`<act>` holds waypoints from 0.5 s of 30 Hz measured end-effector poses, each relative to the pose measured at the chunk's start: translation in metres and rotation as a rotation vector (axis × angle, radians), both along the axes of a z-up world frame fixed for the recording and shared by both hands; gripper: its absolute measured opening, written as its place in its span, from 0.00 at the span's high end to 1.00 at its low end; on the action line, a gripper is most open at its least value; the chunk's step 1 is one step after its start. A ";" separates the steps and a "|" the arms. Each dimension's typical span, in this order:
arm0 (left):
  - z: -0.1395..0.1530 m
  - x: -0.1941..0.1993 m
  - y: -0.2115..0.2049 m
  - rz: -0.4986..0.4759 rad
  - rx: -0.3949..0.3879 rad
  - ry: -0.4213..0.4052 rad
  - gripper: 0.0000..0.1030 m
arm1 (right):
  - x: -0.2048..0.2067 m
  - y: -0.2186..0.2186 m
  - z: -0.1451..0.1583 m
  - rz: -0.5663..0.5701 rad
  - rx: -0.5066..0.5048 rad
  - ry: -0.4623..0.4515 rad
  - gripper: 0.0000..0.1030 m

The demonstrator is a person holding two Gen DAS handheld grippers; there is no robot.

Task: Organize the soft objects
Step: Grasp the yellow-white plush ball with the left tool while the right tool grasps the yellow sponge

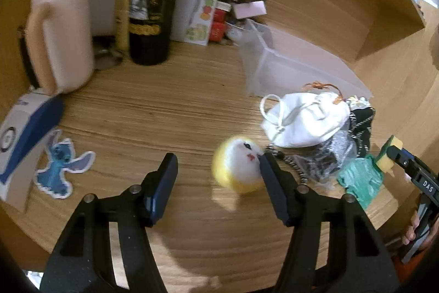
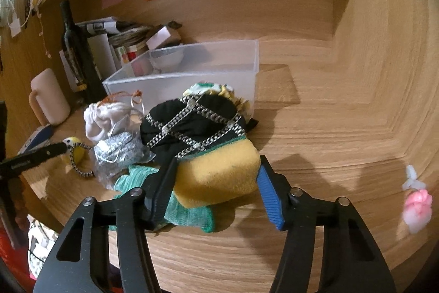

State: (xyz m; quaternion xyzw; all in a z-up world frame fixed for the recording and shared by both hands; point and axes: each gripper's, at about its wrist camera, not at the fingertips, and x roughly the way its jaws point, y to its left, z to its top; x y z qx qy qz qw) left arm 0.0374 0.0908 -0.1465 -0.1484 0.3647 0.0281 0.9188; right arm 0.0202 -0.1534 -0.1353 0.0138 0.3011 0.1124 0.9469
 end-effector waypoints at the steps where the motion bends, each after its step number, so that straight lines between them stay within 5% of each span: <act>1: -0.001 0.002 -0.002 -0.011 -0.008 -0.001 0.42 | -0.001 -0.002 0.002 -0.007 0.001 -0.007 0.47; 7: -0.012 0.017 -0.010 -0.053 -0.021 0.036 0.66 | -0.007 -0.010 0.012 -0.039 0.011 -0.040 0.47; 15: 0.012 0.015 -0.011 -0.034 0.033 -0.033 0.67 | -0.004 -0.013 0.024 -0.049 0.000 -0.094 0.47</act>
